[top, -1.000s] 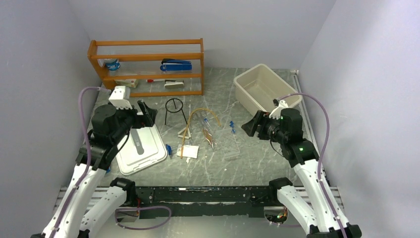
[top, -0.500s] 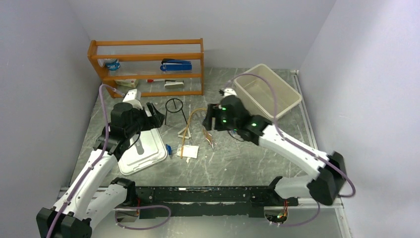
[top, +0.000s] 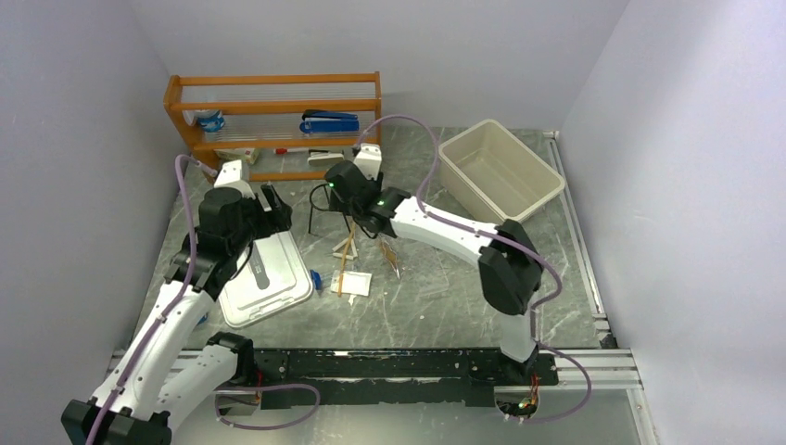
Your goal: Organize the chemistry lab equipment
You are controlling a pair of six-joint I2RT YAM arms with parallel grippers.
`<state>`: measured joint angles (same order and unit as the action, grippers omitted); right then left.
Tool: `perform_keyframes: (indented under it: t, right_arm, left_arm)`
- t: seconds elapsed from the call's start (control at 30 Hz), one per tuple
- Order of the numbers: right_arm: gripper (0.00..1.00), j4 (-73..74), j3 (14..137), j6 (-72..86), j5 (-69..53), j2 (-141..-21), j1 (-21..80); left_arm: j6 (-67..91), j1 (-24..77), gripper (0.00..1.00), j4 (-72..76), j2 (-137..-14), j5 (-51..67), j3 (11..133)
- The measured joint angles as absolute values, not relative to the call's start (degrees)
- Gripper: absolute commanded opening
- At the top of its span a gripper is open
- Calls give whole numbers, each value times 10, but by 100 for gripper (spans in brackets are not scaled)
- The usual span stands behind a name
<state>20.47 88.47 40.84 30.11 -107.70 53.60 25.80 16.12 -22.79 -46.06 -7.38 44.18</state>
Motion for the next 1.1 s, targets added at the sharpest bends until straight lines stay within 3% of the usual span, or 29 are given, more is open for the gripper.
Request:
perform_keyframes:
  t: [0.3, 0.97, 1.1]
  right_arm:
    - [49, 239, 1023, 410, 341, -1203, 540]
    - [2, 273, 1072, 420, 352, -1255, 546]
    - [0, 271, 1072, 420, 360, -1254, 550]
  left_arm:
    - [229, 161, 80, -240, -496, -109, 470]
    - [229, 161, 80, -258, -458, -159, 470]
    - [229, 161, 80, -258, -452, -159, 470]
